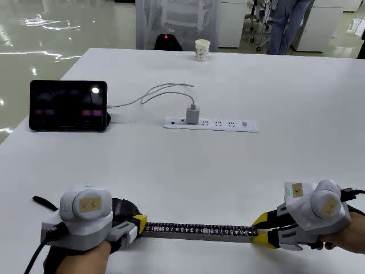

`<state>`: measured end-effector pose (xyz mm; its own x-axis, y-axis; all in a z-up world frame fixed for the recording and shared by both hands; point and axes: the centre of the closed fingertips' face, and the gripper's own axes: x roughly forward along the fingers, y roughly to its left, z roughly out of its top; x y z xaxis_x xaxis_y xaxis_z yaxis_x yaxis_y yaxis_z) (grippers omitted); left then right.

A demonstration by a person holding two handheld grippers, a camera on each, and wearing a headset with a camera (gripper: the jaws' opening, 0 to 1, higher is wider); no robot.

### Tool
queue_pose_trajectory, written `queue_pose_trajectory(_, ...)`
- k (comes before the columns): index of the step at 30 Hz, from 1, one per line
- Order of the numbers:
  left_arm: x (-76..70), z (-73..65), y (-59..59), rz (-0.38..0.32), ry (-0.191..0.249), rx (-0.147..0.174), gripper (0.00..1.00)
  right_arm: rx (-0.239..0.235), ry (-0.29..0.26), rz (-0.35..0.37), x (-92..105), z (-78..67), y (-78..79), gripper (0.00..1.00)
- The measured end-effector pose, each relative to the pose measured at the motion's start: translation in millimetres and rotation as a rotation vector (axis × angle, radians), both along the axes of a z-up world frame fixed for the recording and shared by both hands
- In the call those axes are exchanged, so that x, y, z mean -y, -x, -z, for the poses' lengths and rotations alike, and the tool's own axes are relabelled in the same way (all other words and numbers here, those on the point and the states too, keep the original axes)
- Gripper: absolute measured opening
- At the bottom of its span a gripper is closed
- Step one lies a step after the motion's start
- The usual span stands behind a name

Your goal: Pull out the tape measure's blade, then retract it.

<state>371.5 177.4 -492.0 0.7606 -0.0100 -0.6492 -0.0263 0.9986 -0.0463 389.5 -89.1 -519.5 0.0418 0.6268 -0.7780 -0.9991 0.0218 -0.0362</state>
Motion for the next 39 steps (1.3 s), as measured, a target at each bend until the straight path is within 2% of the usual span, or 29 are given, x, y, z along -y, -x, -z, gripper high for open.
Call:
queue_pose_trajectory(15,0.3,-0.5,-0.5,0.001,0.009,0.004,0.58,0.0,0.001,-0.008,-2.2,0.5,-0.2,0.1)
queue_pose_trajectory(39,-1.1,-0.5,-0.1,0.006,0.024,0.003,0.58,-0.002,-0.014,-0.027,-29.5,-0.2,3.2,0.1)
